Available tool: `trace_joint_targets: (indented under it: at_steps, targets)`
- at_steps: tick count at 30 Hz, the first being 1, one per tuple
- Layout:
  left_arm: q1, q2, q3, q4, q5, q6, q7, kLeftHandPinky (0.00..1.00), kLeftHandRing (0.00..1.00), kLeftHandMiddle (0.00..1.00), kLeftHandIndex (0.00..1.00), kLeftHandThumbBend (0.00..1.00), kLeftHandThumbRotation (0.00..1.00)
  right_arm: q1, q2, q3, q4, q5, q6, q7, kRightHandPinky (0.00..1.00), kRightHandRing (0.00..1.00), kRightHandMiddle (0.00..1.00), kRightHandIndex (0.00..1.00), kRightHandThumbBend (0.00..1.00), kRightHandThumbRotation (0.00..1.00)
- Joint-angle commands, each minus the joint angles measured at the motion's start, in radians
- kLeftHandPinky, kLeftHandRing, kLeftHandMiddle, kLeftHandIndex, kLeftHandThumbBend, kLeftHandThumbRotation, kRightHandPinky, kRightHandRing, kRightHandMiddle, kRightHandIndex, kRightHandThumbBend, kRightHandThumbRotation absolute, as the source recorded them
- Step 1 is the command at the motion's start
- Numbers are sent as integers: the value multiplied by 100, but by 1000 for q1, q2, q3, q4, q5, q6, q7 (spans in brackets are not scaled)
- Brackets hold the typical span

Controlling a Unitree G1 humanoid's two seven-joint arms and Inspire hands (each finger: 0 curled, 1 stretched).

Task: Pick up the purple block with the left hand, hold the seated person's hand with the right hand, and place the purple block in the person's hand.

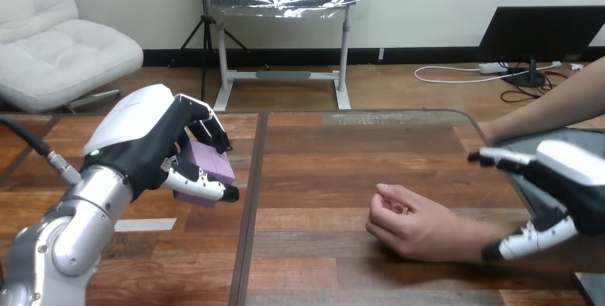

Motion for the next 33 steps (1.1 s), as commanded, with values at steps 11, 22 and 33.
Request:
trace_joint_targets:
  at_steps: [11,22,33]
  targets:
    - [-49,-3,28,-54,4,23,0,36,41,46,44,73,0,-55,-50,48,-2,-16,5,27,91,90,91,92,100,32]
    - [-52,-1,25,-58,7,36,-3,38,42,47,44,74,0,-35,-42,71,3,-54,-1,1,89,88,89,90,100,29]
    - [-56,-2,25,-59,6,33,-4,38,42,46,44,74,0,-36,-19,106,50,-84,-25,-58,86,86,87,88,100,30]
